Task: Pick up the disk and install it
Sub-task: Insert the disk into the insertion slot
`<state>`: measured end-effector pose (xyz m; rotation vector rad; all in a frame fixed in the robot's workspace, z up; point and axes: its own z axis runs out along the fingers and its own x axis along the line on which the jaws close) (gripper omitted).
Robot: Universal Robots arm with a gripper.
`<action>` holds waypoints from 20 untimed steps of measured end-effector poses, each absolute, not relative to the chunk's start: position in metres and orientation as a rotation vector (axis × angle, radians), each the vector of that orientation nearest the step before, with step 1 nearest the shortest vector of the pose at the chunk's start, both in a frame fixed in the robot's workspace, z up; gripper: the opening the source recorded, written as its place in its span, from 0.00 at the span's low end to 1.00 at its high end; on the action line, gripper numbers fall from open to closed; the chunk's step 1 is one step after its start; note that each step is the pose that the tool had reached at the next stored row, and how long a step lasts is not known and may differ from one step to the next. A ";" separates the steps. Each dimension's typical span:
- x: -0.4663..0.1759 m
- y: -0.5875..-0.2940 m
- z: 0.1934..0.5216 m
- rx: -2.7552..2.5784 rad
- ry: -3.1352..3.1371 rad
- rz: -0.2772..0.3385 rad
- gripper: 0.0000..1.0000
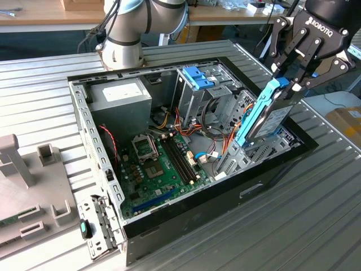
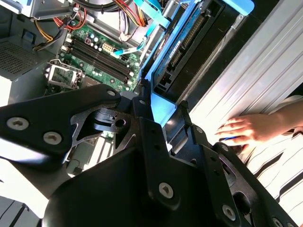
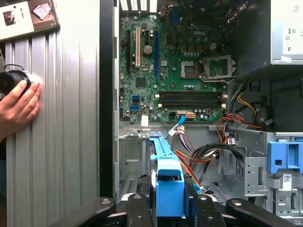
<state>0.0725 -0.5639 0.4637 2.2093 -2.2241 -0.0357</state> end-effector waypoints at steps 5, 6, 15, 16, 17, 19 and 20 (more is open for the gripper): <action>0.073 -0.564 0.454 2.209 -2.224 -0.036 0.36; 0.073 -0.564 0.451 2.209 -2.224 -0.036 0.36; 0.073 -0.564 0.428 2.209 -2.224 -0.036 0.36; 0.073 -0.564 0.426 2.209 -2.224 -0.036 0.36; 0.073 -0.565 0.423 2.209 -2.224 -0.036 0.36; 0.073 -0.565 0.420 2.209 -2.224 -0.036 0.36; 0.073 -0.565 0.420 2.209 -2.224 -0.036 0.36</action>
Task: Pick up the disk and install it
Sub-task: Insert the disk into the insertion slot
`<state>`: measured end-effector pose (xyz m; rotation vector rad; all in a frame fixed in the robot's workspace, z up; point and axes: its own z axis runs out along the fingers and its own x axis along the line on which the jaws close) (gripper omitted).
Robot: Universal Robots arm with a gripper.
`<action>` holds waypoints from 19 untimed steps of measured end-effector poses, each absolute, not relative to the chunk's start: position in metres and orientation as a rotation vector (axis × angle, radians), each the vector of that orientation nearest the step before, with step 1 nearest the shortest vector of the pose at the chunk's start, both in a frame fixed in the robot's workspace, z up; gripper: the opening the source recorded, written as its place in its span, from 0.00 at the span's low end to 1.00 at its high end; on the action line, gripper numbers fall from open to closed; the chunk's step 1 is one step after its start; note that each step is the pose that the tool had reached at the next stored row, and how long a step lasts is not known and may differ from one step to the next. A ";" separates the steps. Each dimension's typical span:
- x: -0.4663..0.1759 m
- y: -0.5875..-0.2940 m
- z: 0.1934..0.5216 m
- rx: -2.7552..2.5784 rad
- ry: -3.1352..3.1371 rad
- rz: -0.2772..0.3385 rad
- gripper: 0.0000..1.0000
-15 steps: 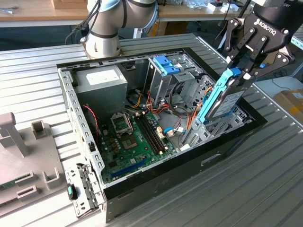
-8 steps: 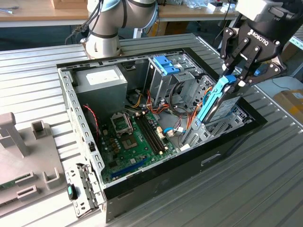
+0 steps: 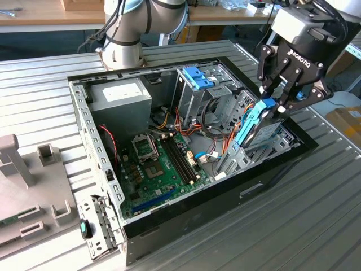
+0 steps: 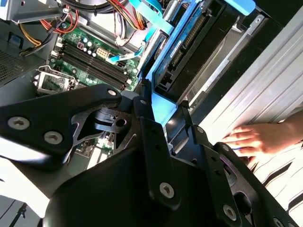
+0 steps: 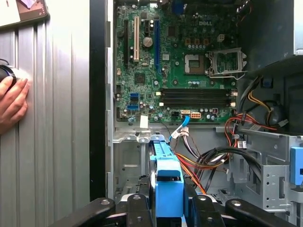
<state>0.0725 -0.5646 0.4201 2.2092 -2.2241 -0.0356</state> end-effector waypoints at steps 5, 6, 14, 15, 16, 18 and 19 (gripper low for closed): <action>0.073 -0.565 0.420 2.209 -2.224 -0.036 0.44; 0.073 -0.565 0.420 2.209 -2.224 -0.036 0.44; 0.073 -0.565 0.419 2.209 -2.224 -0.036 0.44; 0.073 -0.565 0.419 2.209 -2.224 -0.036 0.44; 0.073 -0.565 0.419 2.209 -2.224 -0.036 0.44; 0.073 -0.565 0.419 2.209 -2.224 -0.036 0.44; 0.073 -0.565 0.419 2.209 -2.224 -0.036 0.44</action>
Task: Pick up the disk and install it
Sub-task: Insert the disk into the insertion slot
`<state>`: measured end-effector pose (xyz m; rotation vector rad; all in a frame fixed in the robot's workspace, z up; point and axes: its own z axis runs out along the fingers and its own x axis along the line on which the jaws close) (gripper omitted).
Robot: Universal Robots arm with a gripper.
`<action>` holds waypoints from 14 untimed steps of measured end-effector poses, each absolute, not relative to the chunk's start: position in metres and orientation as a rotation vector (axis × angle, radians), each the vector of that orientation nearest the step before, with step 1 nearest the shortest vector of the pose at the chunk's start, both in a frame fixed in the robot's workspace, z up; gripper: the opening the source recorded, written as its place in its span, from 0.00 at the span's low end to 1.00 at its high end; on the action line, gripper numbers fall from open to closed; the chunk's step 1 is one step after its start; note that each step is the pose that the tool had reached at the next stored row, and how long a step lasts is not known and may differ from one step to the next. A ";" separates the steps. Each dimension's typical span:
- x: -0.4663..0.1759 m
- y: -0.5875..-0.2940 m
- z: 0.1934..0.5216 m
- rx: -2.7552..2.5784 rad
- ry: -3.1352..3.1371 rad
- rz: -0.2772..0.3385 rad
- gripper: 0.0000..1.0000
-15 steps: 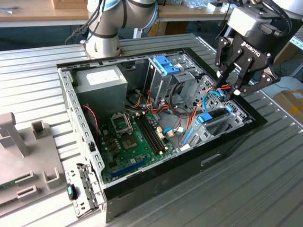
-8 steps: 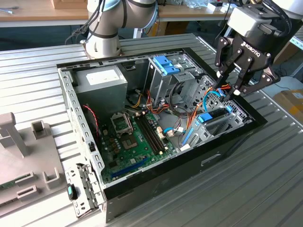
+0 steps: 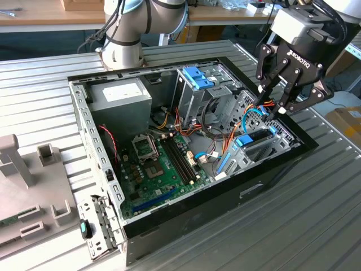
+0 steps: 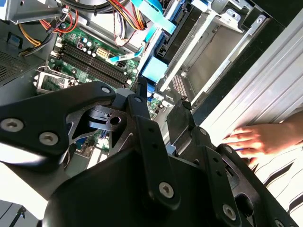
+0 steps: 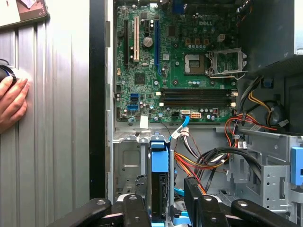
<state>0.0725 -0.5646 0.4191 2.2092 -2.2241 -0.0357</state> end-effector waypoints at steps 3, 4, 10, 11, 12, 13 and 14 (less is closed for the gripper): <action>0.074 -0.564 0.419 2.209 -2.224 -0.036 0.44; 0.076 -0.564 0.419 2.209 -2.224 -0.036 0.44; 0.088 -0.562 0.409 2.237 -2.198 -0.034 0.44; 0.088 -0.562 0.406 2.240 -2.195 -0.034 0.44; 0.088 -0.562 0.406 2.240 -2.195 -0.033 0.44; 0.088 -0.562 0.406 2.240 -2.195 -0.034 0.44; 0.088 -0.562 0.406 2.240 -2.195 -0.034 0.44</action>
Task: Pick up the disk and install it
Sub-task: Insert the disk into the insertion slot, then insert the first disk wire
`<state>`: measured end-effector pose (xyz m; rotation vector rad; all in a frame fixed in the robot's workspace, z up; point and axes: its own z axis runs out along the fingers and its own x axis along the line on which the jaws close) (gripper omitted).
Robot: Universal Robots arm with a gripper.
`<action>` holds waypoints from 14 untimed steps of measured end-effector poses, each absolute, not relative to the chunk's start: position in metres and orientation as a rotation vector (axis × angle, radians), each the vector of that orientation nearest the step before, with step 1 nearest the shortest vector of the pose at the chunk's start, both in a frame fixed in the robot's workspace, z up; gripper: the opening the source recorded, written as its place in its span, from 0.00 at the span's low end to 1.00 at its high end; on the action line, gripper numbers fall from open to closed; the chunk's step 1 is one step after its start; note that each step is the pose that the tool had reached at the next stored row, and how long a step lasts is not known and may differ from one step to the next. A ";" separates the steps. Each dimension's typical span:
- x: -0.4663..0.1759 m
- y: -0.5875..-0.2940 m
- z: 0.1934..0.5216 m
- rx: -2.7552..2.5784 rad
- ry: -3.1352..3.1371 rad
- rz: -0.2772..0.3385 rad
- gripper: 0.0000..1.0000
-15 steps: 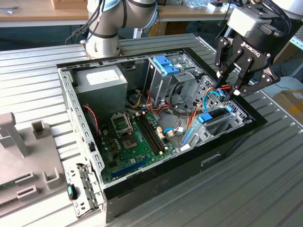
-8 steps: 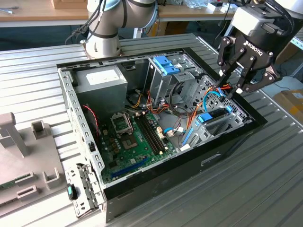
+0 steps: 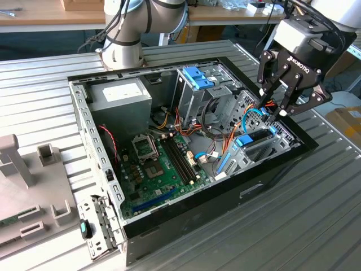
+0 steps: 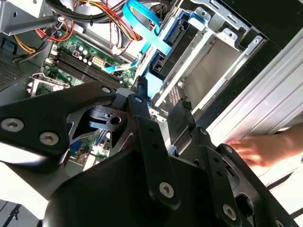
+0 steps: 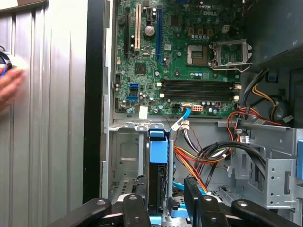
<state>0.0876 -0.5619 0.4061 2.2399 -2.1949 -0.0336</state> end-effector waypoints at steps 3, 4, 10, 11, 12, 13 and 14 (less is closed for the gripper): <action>0.088 -0.562 0.406 2.240 -2.195 -0.034 0.44; 0.088 -0.562 0.406 2.240 -2.195 -0.034 0.44; 0.089 -0.561 0.405 2.242 -2.193 -0.034 0.44; 0.090 -0.561 0.405 2.242 -2.192 -0.034 0.44; 0.090 -0.560 0.405 2.243 -2.192 -0.034 0.44; 0.091 -0.560 0.405 2.245 -2.190 -0.034 0.44; 0.091 -0.558 0.405 2.246 -2.188 -0.034 0.44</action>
